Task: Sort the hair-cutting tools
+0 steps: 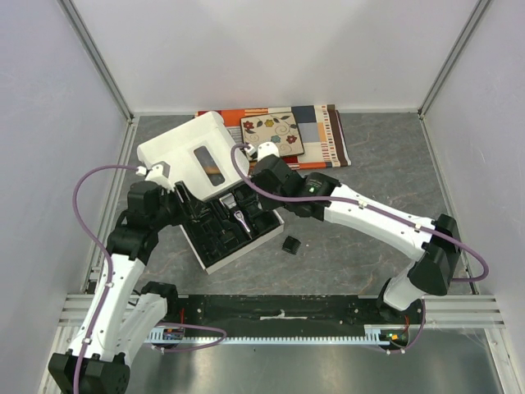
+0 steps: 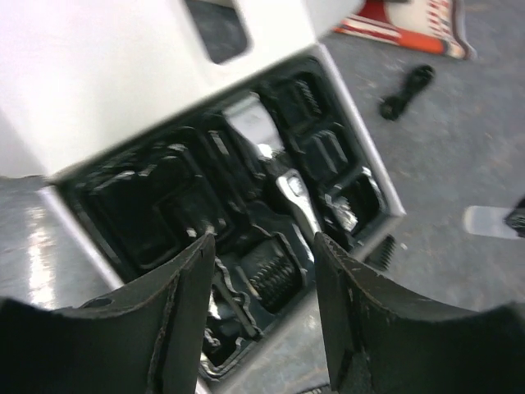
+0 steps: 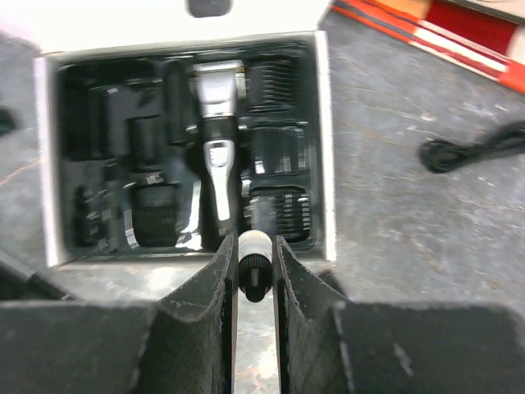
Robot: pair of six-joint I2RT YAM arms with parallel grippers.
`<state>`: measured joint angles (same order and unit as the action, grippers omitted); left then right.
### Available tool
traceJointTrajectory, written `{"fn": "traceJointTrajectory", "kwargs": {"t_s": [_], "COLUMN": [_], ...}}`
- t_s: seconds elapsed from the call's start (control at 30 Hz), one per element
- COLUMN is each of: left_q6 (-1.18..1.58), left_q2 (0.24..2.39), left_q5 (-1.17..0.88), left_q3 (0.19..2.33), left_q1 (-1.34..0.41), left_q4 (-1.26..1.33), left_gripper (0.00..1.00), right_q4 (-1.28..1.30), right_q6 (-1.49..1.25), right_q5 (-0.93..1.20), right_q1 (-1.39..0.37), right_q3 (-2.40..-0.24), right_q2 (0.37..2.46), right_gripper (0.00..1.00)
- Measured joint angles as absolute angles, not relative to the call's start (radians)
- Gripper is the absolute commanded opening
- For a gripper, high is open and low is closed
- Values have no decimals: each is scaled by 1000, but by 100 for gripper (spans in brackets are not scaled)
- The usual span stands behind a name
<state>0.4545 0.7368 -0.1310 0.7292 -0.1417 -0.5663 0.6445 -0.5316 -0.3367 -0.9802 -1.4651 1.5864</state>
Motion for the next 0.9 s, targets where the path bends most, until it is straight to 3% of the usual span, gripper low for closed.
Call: {"fn": "traceJointTrajectory", "kwargs": {"t_s": [0.53, 0.9], "left_q6": [467, 500], "left_q2": [515, 509], "left_q5": [-906, -1119], "left_q3": [621, 589], "left_q1": [-158, -241], "left_q4": [-294, -155], "left_gripper": [61, 61], "right_q4": [692, 688], "right_q6": [-494, -505], "right_q5": [61, 303], "right_q1": [-1024, -1029], "right_q3": [-1587, -1596], "right_q2": [1592, 1528], "right_gripper": [0, 1]}}
